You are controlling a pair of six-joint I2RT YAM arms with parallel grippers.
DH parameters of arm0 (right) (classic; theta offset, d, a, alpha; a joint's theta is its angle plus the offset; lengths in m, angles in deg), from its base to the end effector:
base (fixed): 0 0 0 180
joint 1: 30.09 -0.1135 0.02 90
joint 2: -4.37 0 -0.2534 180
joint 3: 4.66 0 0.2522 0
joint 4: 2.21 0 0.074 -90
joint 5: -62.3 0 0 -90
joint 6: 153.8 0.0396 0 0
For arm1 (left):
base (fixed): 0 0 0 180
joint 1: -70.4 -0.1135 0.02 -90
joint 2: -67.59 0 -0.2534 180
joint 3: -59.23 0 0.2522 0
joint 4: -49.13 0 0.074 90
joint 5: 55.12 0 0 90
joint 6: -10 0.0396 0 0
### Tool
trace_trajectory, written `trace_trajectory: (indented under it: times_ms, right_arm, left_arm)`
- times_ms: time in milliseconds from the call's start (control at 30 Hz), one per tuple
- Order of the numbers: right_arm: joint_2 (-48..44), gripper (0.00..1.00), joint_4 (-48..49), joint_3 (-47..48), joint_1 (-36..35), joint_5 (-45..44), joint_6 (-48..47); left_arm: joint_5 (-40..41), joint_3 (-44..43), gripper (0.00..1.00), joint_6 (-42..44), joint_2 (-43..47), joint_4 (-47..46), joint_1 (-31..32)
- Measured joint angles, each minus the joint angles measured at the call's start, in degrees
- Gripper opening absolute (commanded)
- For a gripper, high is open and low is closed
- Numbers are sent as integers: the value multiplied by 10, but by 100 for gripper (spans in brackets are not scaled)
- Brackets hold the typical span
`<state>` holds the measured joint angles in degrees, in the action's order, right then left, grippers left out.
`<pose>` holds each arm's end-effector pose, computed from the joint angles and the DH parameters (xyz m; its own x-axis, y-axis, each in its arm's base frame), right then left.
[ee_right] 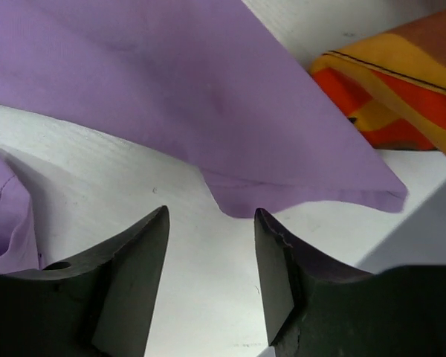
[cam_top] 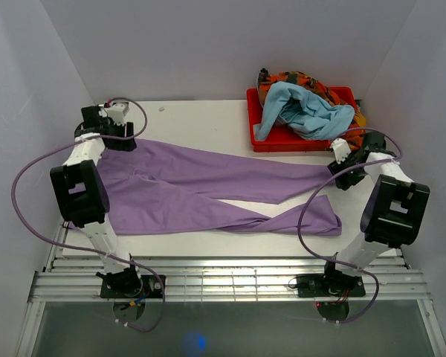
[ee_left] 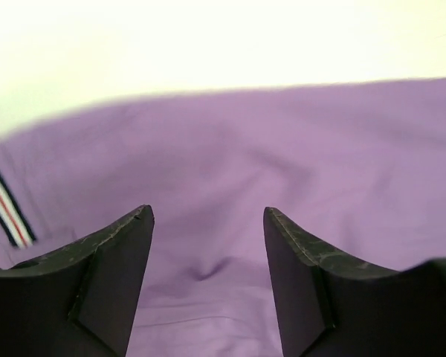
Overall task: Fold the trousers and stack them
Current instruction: Flatten the trousers out
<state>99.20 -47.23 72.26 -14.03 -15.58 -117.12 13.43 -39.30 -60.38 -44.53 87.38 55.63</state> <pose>0.3219 -0.0840 0.1881 -0.6544 -0.6276 -0.4218 -0.5795 0.7746 -0.2533 0.4186 0.0954 0.2018 -0.7225 0.1327 -0.6785 0.2376 0.9693 -0.0634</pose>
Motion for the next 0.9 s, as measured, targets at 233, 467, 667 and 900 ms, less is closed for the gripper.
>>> trace_trajectory:
  times_ms: [233, 467, 667, 900]
  right_arm:
    - [41, 49, 19, -16, 4, 0, -15]
    - [39, 8, 31, -39, 5, -2, -39]
    - [36, 8, -9, -9, 8, 2, -53]
    - [8, 8, -83, 104, 33, 23, -85]
  left_arm:
    - [-53, 5, 70, 44, 152, 1, 149]
    - [-60, 20, 67, 32, 145, -3, 408]
    - [-35, 2, 57, -35, 8, -1, 477]
    - [26, -1, 53, -80, -67, 20, 415]
